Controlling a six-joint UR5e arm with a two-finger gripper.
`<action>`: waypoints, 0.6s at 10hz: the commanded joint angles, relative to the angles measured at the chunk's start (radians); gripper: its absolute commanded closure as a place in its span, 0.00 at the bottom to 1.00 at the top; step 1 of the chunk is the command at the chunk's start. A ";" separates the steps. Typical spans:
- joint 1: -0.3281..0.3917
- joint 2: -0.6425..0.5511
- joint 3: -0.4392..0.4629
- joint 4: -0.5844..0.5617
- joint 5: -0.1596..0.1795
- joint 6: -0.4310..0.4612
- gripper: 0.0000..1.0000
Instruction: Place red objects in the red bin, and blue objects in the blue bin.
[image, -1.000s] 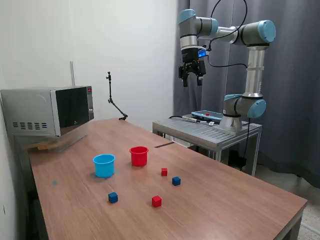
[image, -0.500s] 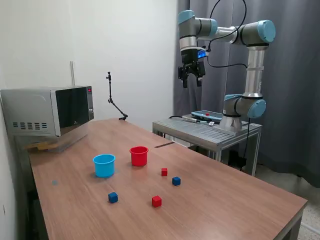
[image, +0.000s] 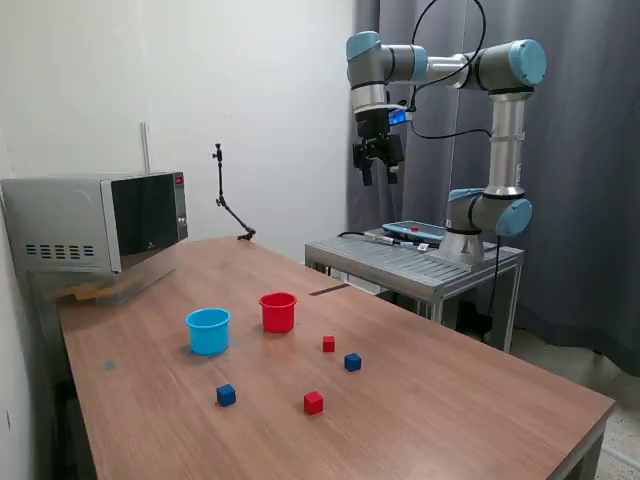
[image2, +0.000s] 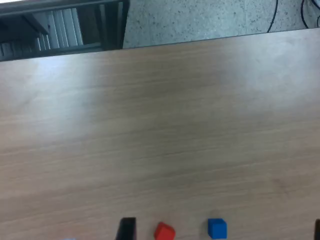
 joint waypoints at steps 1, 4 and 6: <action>0.000 0.009 -0.002 -0.002 0.000 0.008 0.00; 0.000 0.008 0.004 -0.002 -0.009 0.007 0.00; 0.000 0.006 0.006 -0.001 -0.011 0.007 0.00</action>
